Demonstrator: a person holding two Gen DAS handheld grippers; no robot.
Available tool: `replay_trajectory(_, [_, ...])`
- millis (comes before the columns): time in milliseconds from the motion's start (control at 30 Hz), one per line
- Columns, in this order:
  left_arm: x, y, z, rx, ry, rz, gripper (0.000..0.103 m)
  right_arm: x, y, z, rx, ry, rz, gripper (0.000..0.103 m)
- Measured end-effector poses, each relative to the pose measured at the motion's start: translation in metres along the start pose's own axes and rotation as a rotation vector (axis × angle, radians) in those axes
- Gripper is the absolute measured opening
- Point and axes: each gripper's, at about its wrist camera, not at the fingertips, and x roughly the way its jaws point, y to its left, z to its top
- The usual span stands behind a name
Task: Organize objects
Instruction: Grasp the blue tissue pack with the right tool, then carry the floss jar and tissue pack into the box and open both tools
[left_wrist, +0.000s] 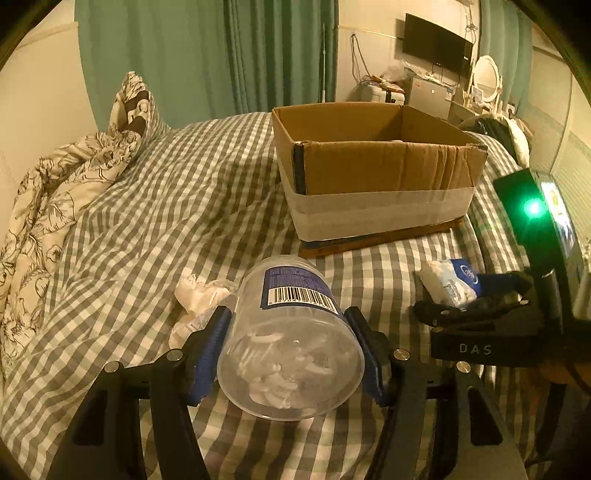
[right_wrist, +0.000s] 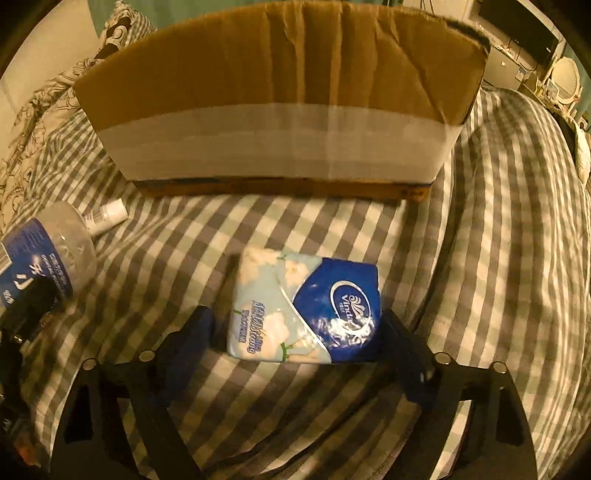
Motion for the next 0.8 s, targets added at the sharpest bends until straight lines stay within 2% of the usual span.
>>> replay_trajectory(33, [-0.001,0.001,0.0,-0.002,0.002,-0.002,0.064,-0.001,0.0,-0.001,-0.001,-0.003,0.0,0.074])
replay_trajectory(333, [-0.015,0.001,-0.004,-0.012,-0.007,-0.011,0.064,-0.025,0.009,-0.021,-0.021,-0.05,0.008,0.072])
replay_trajectory(800, [-0.058,0.007,0.004,-0.009,-0.084,0.001,0.064,-0.113,0.041,-0.038,-0.101,-0.213,-0.006,0.071])
